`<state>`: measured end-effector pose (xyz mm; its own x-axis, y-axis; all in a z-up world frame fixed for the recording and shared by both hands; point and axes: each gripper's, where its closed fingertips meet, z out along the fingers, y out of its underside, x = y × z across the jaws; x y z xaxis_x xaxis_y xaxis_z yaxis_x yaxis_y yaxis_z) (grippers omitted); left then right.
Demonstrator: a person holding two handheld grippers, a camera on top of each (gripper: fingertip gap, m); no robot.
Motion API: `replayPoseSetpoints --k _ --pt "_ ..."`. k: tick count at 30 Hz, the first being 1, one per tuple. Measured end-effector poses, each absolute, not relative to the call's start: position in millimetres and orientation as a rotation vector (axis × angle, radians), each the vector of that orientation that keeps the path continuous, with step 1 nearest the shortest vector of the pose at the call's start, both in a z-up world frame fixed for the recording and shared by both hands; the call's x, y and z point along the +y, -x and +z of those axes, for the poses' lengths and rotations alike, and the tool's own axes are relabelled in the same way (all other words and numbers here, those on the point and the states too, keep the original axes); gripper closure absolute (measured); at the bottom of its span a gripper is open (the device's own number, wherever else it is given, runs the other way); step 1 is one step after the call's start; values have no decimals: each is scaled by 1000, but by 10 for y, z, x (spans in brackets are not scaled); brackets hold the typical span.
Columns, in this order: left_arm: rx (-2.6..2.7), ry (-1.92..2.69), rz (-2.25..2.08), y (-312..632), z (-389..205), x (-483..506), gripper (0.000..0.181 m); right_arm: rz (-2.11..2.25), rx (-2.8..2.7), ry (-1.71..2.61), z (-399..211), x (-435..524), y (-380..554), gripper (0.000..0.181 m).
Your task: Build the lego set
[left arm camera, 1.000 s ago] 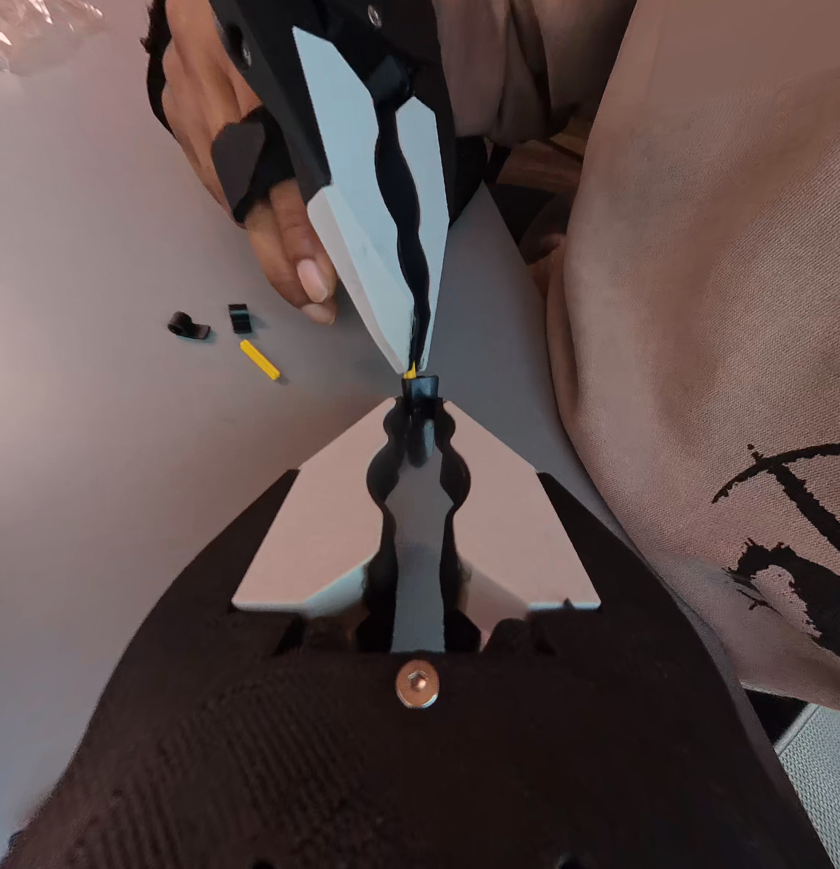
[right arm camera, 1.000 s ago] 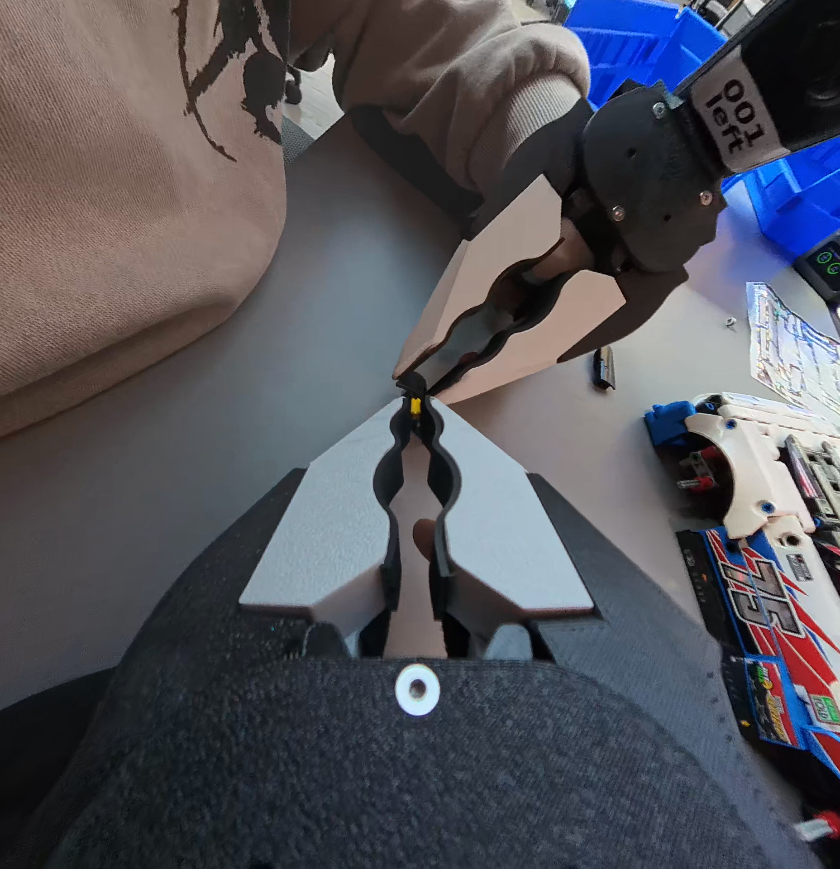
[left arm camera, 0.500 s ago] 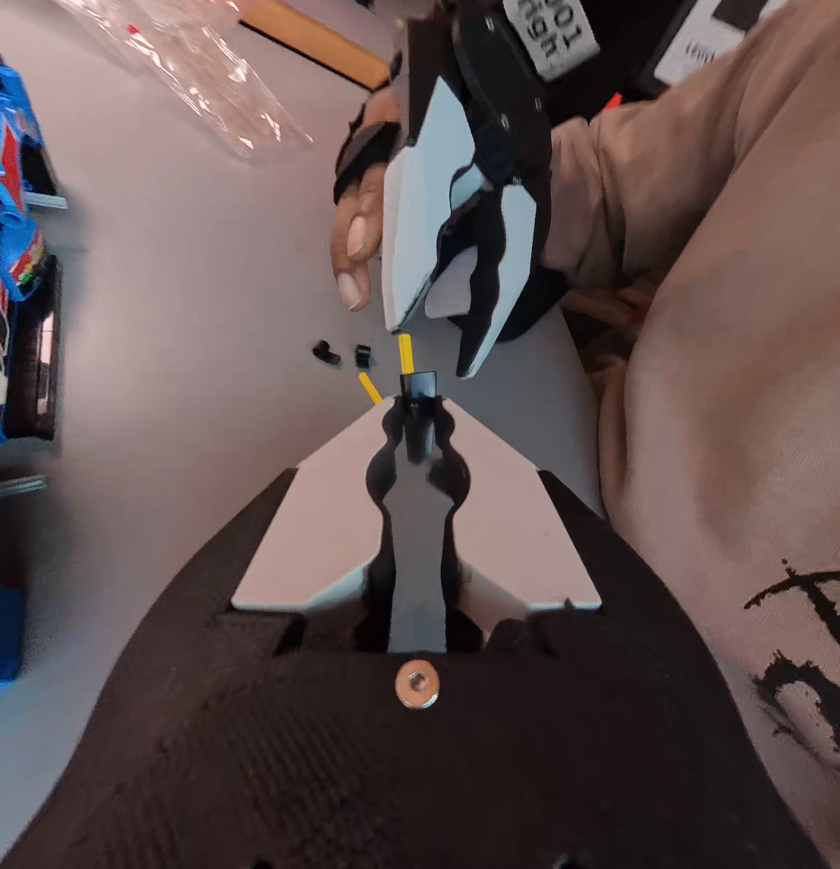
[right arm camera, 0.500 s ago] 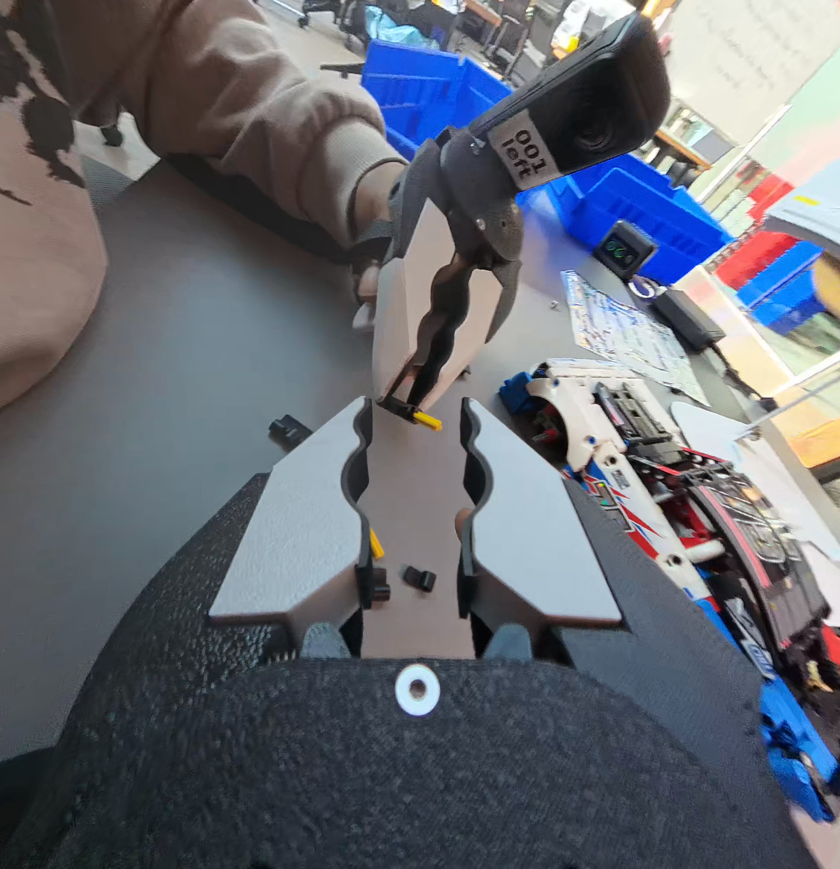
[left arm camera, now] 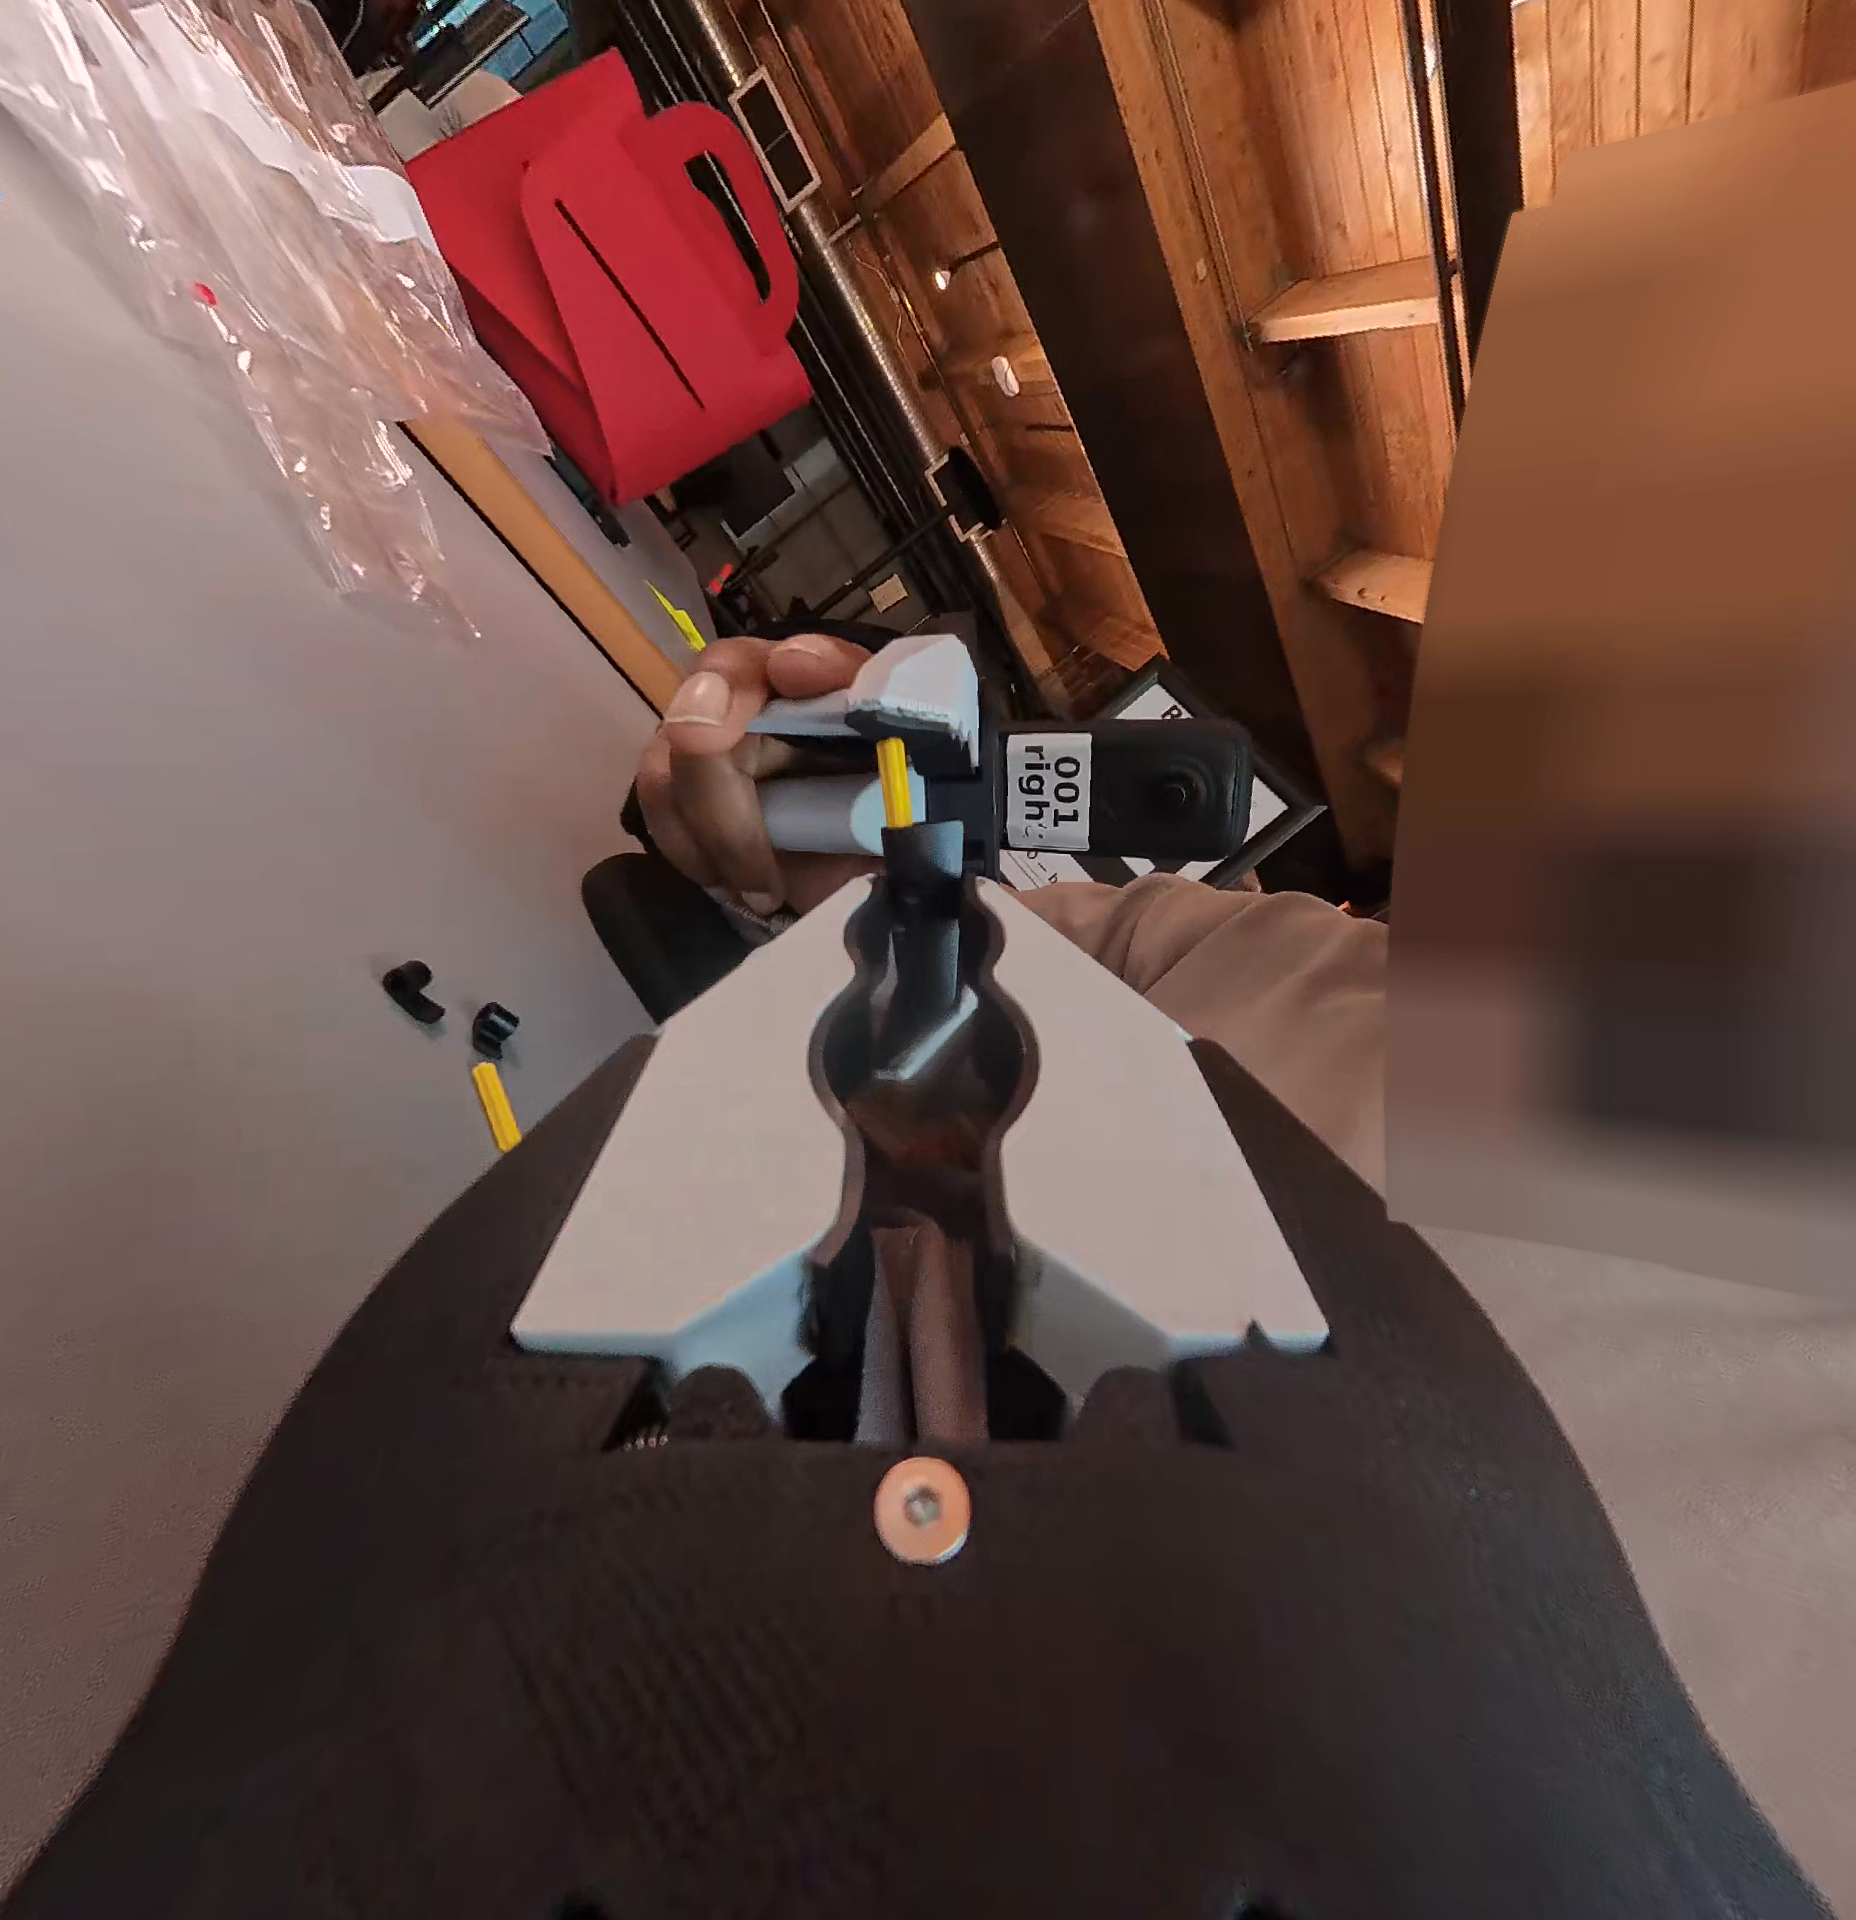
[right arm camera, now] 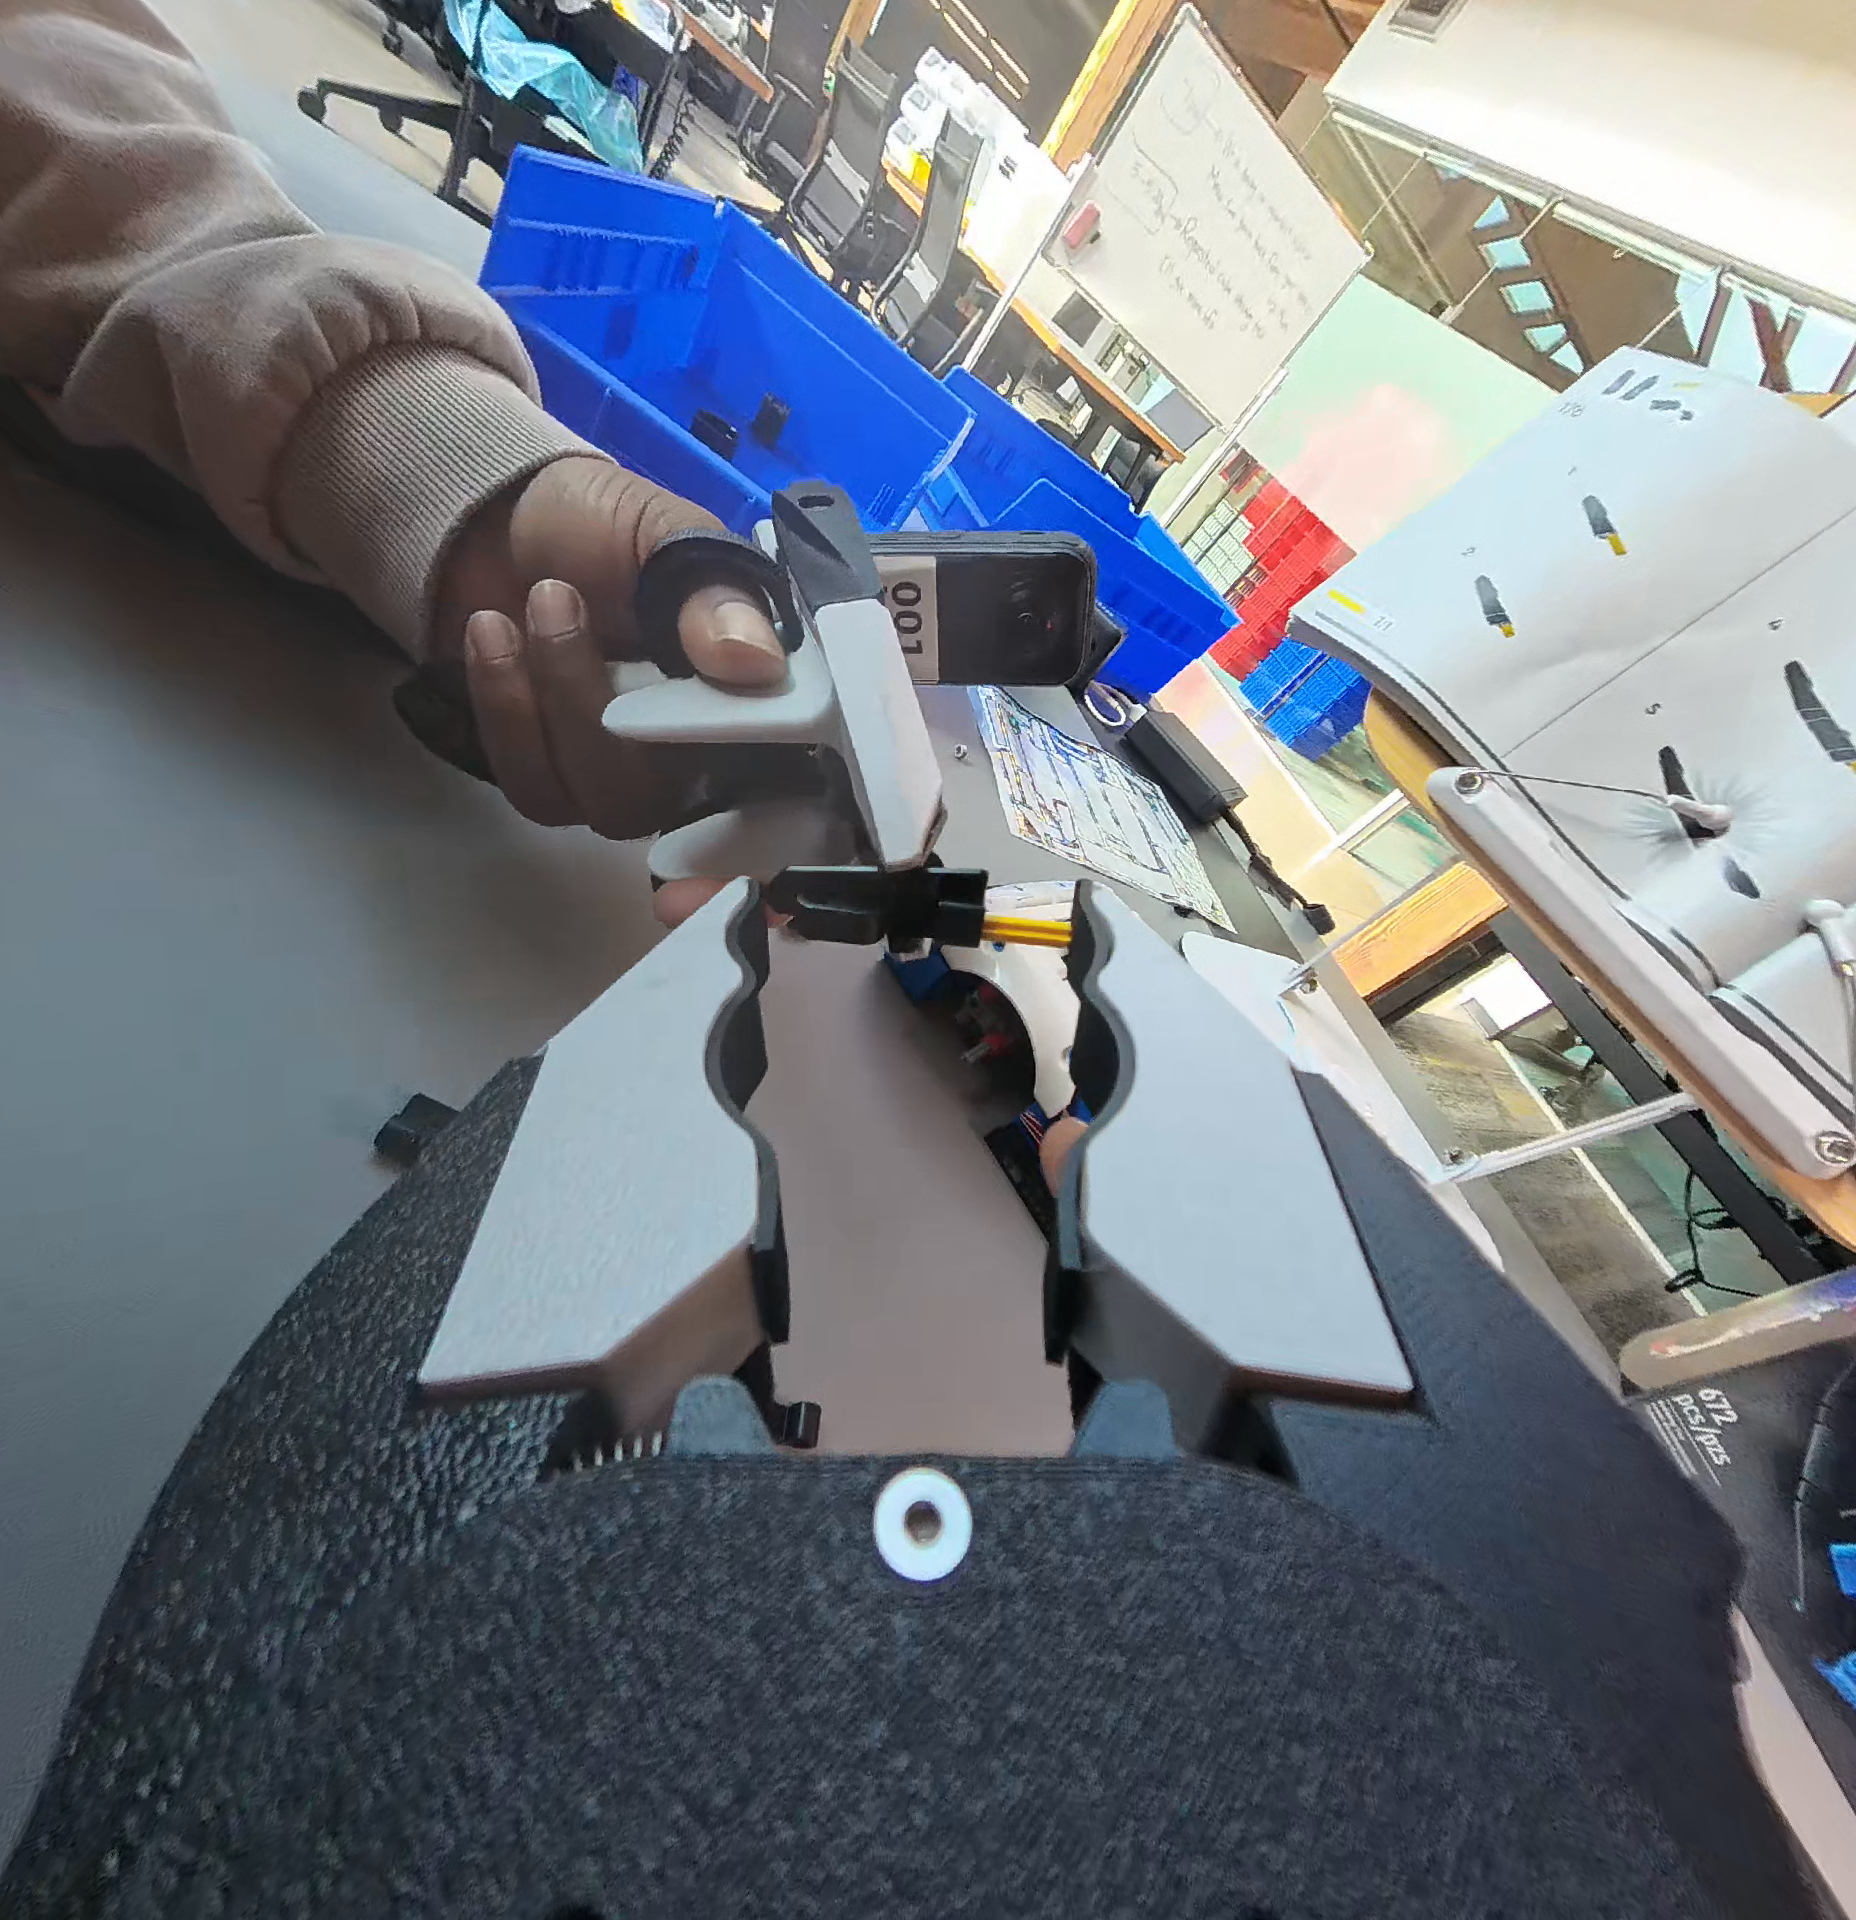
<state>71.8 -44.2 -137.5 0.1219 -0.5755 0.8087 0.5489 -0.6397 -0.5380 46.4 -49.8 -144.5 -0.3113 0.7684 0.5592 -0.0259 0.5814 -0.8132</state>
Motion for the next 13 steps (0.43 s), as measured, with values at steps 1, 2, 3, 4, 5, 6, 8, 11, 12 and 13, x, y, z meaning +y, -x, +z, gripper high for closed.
replayPoseSetpoints --k 1,2,3,4,5,6,8,11,12,13 --pt "20 1536 -1669 -721 -1366 -443 171 909 -1715 622 -1438 -504 -468 125" --pt "16 1529 -1683 -722 -1360 -449 171 912 -1718 620 -1435 -510 -470 126" --pt "12 1524 -1696 -725 -1358 -455 171 915 -1723 618 -1437 -517 -472 126" --pt "8 1522 -1708 -727 -1360 -460 171 923 -1731 620 -1442 -522 -476 126" --pt "1 1519 -1722 -730 -1364 -464 171 931 -1738 626 -1447 -524 -480 126" --pt "-9 1517 -1736 -732 -1366 -463 171 938 -1745 630 -1453 -524 -483 126" --pt "-27 1513 -1758 -738 -1374 -460 171 950 -1750 634 -1462 -524 -487 126" --pt "-32 1508 -1785 -750 -1378 -468 171 971 -1755 635 -1468 -534 -498 126" --pt "-36 1505 -1796 -752 -1379 -469 171 974 -1758 633 -1471 -537 -501 126" --pt "-39 1501 -1807 -754 -1380 -472 171 979 -1761 632 -1472 -539 -503 126"
